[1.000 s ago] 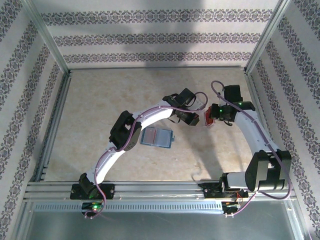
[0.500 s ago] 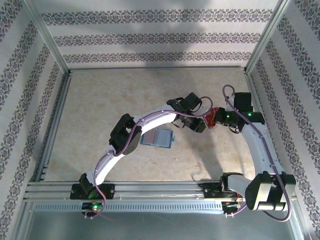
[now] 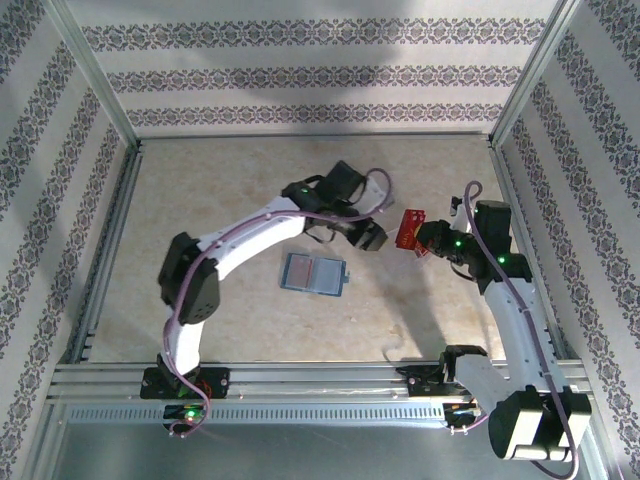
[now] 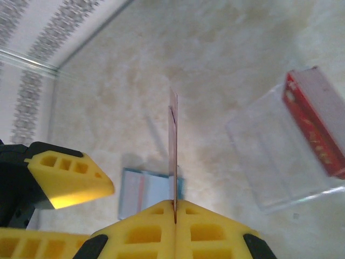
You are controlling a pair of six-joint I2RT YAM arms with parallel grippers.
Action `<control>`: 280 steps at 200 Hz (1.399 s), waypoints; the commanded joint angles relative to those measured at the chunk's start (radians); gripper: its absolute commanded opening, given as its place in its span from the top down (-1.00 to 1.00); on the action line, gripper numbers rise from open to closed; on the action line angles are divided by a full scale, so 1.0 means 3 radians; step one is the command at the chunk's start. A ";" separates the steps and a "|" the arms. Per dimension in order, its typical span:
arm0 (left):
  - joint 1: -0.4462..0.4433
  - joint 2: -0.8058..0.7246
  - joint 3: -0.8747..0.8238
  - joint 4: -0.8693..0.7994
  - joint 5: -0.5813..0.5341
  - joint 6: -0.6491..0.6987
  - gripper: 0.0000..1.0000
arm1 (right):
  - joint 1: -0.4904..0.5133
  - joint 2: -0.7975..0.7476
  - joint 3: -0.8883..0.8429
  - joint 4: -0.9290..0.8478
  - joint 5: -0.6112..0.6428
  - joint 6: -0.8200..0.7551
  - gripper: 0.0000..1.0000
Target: Put the credit cards into the card holder
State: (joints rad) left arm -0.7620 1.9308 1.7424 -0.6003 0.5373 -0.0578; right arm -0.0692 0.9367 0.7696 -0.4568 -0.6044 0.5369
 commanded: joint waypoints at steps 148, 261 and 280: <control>0.0975 -0.0924 -0.1416 0.0813 0.0835 -0.0336 0.02 | 0.0583 0.0109 0.0091 0.0126 0.0286 -0.0045 1.00; 0.0785 -0.0658 -0.1349 0.0835 0.0690 -0.0474 0.07 | 0.0496 0.1387 0.1426 -0.1524 0.1819 -0.1534 1.00; 0.0778 -0.0674 -0.1348 0.0801 0.0651 -0.0432 0.07 | 0.0642 0.1619 0.1523 -0.1579 0.2057 -0.1661 1.00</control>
State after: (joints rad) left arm -0.5228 1.7561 1.3514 -0.3687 0.7513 -0.2153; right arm 0.0753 1.3521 1.1763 -0.8761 -0.1043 0.1246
